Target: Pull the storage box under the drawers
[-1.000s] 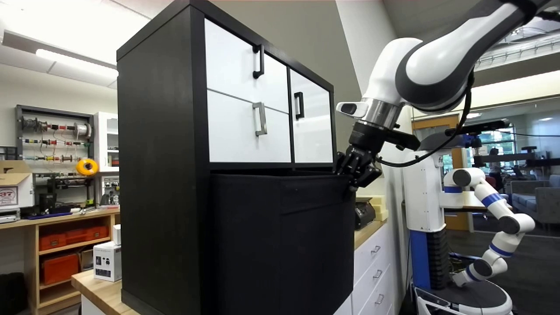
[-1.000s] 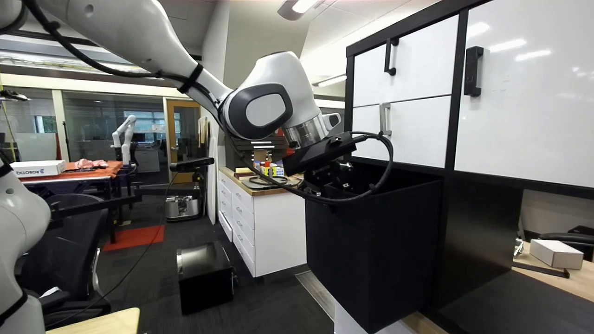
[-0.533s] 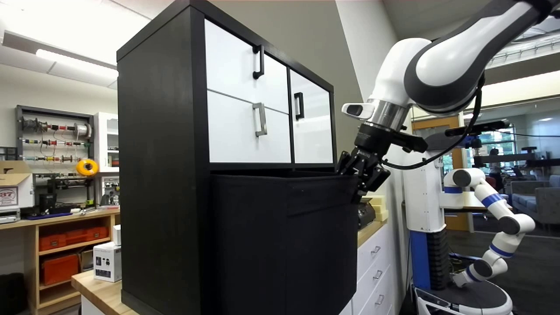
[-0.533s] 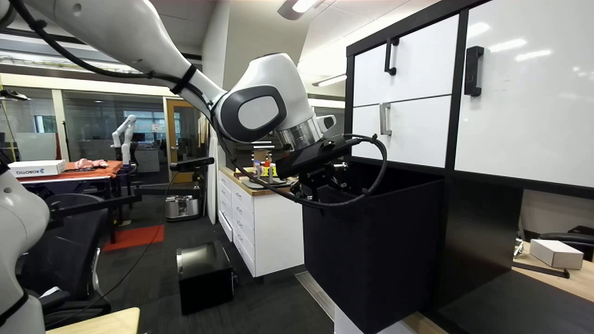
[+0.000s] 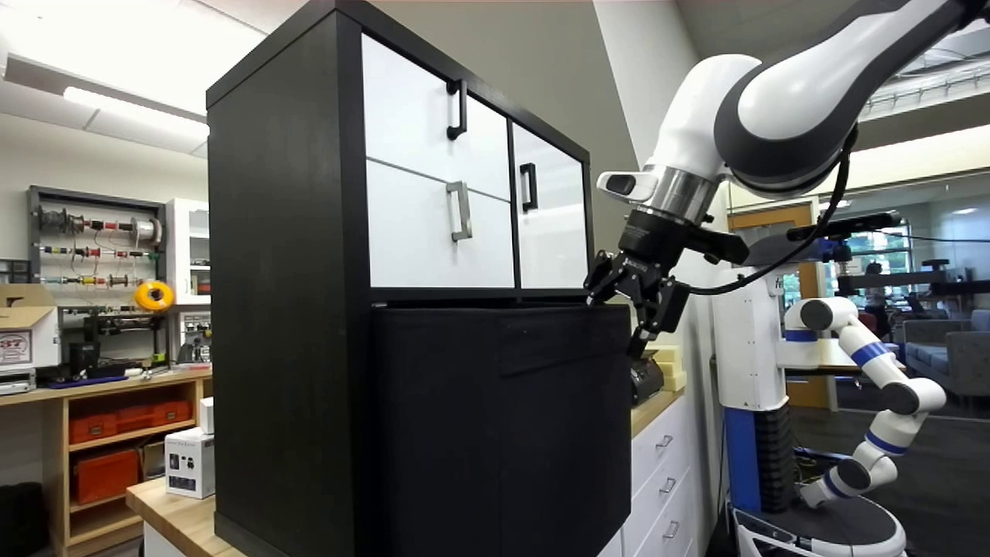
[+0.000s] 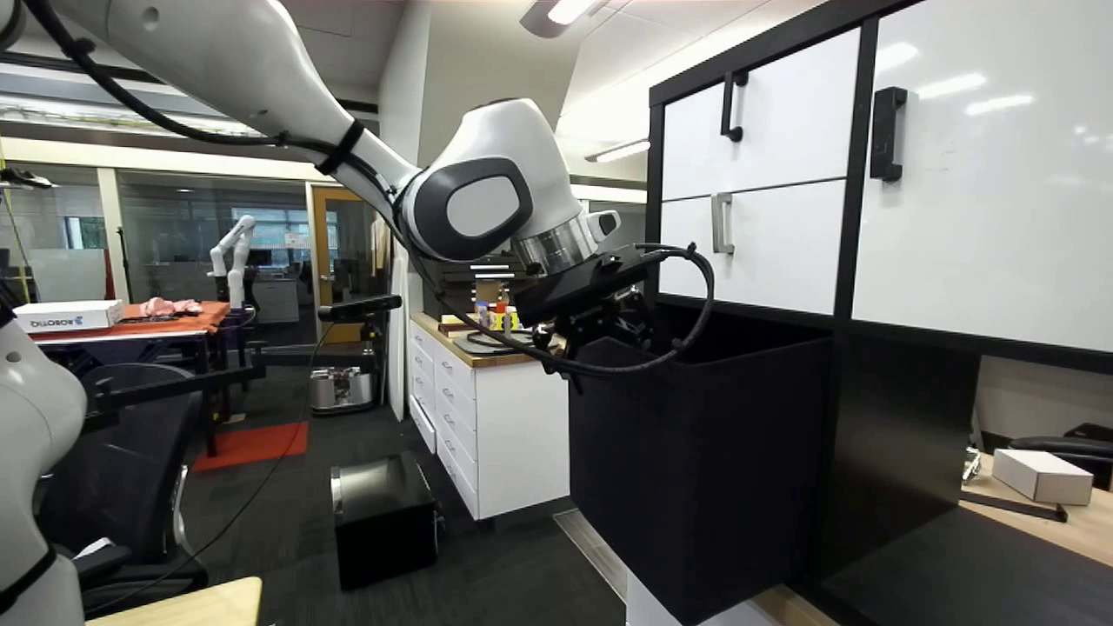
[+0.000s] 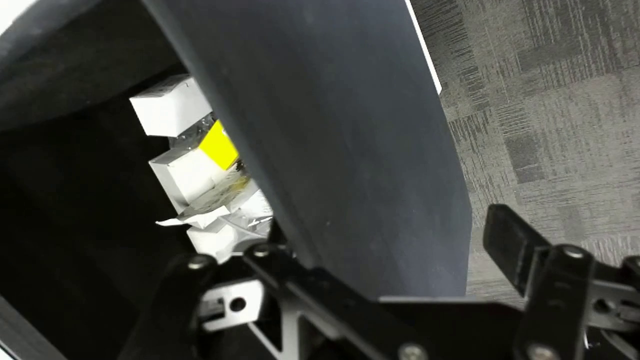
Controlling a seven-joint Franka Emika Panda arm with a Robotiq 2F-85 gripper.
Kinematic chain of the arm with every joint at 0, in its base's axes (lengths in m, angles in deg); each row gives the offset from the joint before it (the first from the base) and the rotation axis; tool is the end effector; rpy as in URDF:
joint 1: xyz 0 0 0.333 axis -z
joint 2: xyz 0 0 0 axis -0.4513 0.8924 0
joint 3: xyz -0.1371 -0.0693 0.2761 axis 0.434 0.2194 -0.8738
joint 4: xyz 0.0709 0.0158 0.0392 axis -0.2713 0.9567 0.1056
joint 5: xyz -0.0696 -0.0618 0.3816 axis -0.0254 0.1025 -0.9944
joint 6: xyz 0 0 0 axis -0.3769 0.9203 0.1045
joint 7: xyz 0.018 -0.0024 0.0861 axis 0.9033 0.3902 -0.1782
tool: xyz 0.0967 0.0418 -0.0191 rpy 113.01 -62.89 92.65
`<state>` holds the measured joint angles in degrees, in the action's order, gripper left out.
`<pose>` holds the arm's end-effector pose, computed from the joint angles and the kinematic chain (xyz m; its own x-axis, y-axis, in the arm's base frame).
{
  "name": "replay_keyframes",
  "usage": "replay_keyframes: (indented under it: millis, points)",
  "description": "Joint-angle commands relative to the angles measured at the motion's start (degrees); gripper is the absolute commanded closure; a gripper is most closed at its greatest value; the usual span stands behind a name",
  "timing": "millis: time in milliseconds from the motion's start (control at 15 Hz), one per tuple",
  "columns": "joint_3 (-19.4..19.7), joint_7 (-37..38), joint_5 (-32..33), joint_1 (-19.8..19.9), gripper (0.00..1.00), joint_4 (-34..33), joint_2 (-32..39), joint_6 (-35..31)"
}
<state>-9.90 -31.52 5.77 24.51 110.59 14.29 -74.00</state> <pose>0.4919 -0.0037 0.4608 0.4094 0.8809 0.2377 0.7758 -0.4732 0.4175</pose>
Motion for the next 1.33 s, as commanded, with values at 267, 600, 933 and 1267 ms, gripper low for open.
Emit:
replay_keyframes:
  millis: [267,600,933,1267]
  points:
    - [-1.2,4.4,3.7,-0.6,0.0,-3.7,-0.9,0.7]
    - [-3.3,18.2,7.6,0.1,0.0,-9.8,-0.3,14.4]
    - [-3.2,28.2,5.7,-0.7,0.0,-16.4,0.2,28.0]
    - [-3.1,38.4,5.9,-0.3,0.0,-20.8,0.8,36.5]
